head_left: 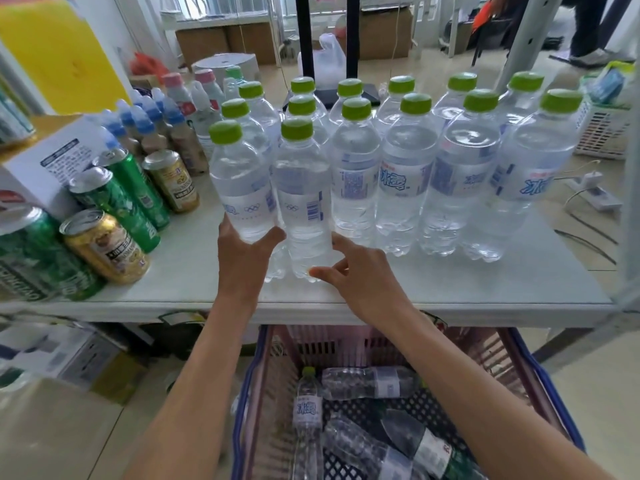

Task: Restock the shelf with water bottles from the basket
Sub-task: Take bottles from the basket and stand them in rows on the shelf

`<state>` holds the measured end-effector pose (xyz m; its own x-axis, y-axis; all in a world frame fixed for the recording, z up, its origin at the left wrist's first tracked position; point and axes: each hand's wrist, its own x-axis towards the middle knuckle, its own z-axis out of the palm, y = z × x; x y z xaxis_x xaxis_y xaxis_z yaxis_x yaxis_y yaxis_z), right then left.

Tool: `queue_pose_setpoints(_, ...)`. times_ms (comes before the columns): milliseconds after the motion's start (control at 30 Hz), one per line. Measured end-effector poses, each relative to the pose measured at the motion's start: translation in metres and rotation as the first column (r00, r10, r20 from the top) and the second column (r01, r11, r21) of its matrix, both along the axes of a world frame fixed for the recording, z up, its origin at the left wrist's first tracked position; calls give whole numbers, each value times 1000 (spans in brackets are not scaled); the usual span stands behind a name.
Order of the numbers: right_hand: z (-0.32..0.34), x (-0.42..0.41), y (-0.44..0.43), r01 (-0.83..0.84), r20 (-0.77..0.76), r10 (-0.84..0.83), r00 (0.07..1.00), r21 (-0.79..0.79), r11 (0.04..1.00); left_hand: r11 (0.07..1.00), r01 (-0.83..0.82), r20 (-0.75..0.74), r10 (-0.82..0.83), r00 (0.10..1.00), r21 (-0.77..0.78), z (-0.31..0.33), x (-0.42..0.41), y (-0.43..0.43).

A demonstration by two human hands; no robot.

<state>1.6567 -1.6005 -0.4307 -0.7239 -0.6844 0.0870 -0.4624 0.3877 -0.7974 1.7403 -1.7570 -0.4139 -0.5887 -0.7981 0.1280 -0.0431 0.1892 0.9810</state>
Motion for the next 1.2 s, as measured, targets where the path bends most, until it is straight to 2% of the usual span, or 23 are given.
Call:
queue_pose_setpoints(267,-4,-1,10,17,-11,-17,1000,36,999,990,122,140,-111,984,-71,-3,13,-5)
queue_pose_setpoints(400,-5,2,16,16,-41,-15,999,28,999,986,162,229,-148,962,-43,-5,16,-5)
queue_pose_setpoints(600,-1,0,14,-23,-80,29,996,68,997,988,154,288,-142,947,-21,-2,16,-10)
queue_pose_setpoints(700,3,1,12,-46,-113,61,992,130,990,985,163,410,-125,904,-60,1,21,-12)
queue_pose_setpoints(767,4,3,13,11,-87,0,996,126,992,981,148,572,-51,818,-124,6,27,-12)
queue_pose_setpoints(867,14,4,27,56,26,-57,998,51,997,954,210,805,50,592,-214,26,48,2)
queue_pose_setpoints(900,19,3,34,-7,100,2,995,55,998,937,276,839,29,544,-212,31,55,8)
queue_pose_setpoints(967,26,3,52,-262,282,226,932,99,960,878,452,870,-92,484,-158,35,62,21)
queue_pose_setpoints(1000,27,4,60,-391,366,321,874,137,910,831,540,869,-165,467,-132,33,62,30)
queue_pose_setpoints(1067,15,5,72,-580,497,407,767,263,771,727,682,878,-274,393,-78,17,56,49)
queue_pose_setpoints(1133,-13,4,79,-688,591,394,704,431,584,647,762,927,-293,236,11,-15,48,67)
queue_pose_setpoints(1200,-53,-2,85,-730,676,293,676,562,389,616,778,971,-237,35,123,-59,42,81)
